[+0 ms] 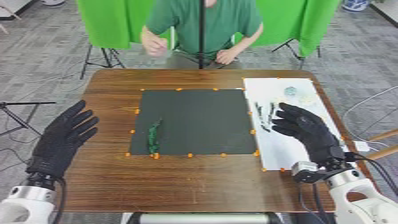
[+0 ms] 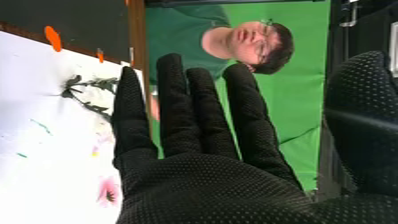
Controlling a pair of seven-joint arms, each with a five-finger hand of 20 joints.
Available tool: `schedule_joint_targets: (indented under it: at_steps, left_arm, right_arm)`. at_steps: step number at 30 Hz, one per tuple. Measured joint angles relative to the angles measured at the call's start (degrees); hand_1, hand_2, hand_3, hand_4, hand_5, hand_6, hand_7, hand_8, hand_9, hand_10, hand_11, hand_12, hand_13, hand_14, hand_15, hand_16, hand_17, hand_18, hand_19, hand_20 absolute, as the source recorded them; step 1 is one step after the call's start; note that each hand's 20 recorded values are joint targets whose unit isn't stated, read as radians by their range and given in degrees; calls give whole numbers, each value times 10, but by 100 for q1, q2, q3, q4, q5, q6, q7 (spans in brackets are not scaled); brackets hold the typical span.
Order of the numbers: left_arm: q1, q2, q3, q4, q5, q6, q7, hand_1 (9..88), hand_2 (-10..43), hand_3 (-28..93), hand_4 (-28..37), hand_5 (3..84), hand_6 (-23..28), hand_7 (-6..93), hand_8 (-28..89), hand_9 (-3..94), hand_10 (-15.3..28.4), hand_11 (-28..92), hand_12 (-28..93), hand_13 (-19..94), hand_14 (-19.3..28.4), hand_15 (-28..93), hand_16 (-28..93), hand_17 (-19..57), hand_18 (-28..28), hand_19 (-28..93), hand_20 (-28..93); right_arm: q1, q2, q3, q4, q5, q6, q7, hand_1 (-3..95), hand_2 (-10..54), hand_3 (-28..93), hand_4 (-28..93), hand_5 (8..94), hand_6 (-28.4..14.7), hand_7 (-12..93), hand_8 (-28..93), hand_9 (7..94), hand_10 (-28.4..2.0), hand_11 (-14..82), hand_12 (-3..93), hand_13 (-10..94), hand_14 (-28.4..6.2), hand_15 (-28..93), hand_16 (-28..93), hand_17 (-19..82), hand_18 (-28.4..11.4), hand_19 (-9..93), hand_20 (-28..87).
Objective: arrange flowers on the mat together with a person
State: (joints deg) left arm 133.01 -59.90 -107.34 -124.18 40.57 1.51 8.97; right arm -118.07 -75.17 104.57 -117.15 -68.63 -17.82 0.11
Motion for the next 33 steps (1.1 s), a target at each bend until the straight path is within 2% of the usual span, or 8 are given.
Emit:
schedule_joint_targets:
  at_steps: [4, 8, 12, 16, 20, 24, 27, 33]
  left_arm:
    - [-31, 8, -3, -4, -2, 11, 5, 307, -65, 673, -262, 313, 34, 149, -82, 268, 108, 170, 191, 222, 133, 251, 36, -84, 212, 422, 97]
    - [35, 1, -29, -24, -4, 20, 11, 307, -66, 674, -262, 312, 34, 150, -82, 268, 108, 171, 191, 222, 133, 250, 36, -84, 212, 422, 97]
    - [38, 23, -37, -23, -4, 22, 14, 305, -67, 676, -262, 312, 32, 151, -82, 267, 108, 171, 191, 222, 133, 253, 36, -84, 211, 421, 96]
    - [56, 35, -109, -33, -4, 35, 22, 306, -67, 676, -263, 313, 33, 151, -83, 268, 108, 171, 191, 223, 133, 252, 35, -84, 211, 421, 96]
    - [153, 32, -165, -69, -4, 49, 53, 308, -66, 673, -263, 312, 33, 151, -82, 267, 108, 170, 191, 223, 133, 253, 35, -84, 211, 421, 96]
    - [179, 43, -168, -69, -3, 54, 84, 307, -66, 674, -262, 312, 33, 151, -82, 267, 108, 170, 191, 222, 133, 251, 35, -84, 211, 421, 96]
    - [180, 57, -185, -69, 14, 62, 84, 307, -66, 675, -262, 313, 33, 150, -83, 266, 108, 170, 191, 222, 133, 249, 34, -84, 211, 420, 96]
    - [224, 57, -222, -90, 32, 96, 77, 308, -65, 673, -263, 313, 33, 150, -82, 265, 107, 170, 192, 222, 134, 251, 36, -84, 211, 420, 97]
  right_arm:
    - [33, 19, -30, 10, -1, 26, -13, 217, -22, 829, -242, 402, -35, 188, -91, 431, -130, 111, 242, 398, -114, 213, 320, 137, -210, 443, 270]
    - [88, 168, -89, 20, -58, 193, -76, 270, -63, 805, -257, 465, -17, 251, -125, 535, -123, 201, 227, 490, -105, 426, 239, 201, -197, 600, 336]
    - [103, 630, -132, -38, -584, 1045, -82, 315, -93, 784, -281, 509, -4, 299, -148, 591, -123, 305, 250, 541, -100, 553, 224, 248, -181, 685, 365]
    - [32, 1243, 20, -190, -1802, 2010, 136, 334, -95, 710, -283, 524, -6, 322, -144, 598, -120, 379, 286, 556, -98, 610, 239, 266, -181, 726, 383]
    - [-180, 1691, 474, -461, -2889, 2319, 875, 339, -95, 618, -283, 509, -18, 338, -130, 568, -133, 409, 312, 541, -109, 631, 254, 265, -187, 733, 397]
    - [-406, 2011, 753, -610, -3451, 2313, 1545, 313, -95, 590, -283, 510, -32, 361, -125, 553, -139, 451, 341, 533, -123, 652, 262, 263, -195, 748, 407]
    - [-573, 2146, 892, -627, -3599, 2136, 1776, 284, -95, 582, -283, 545, -36, 334, -122, 575, -136, 449, 340, 537, -129, 655, 261, 260, -199, 748, 414]
    - [-780, 2280, 827, -610, -5730, 1082, 2215, 258, -95, 600, -283, 630, -21, 330, -110, 642, -131, 453, 349, 592, -128, 656, 275, 281, -213, 770, 434]
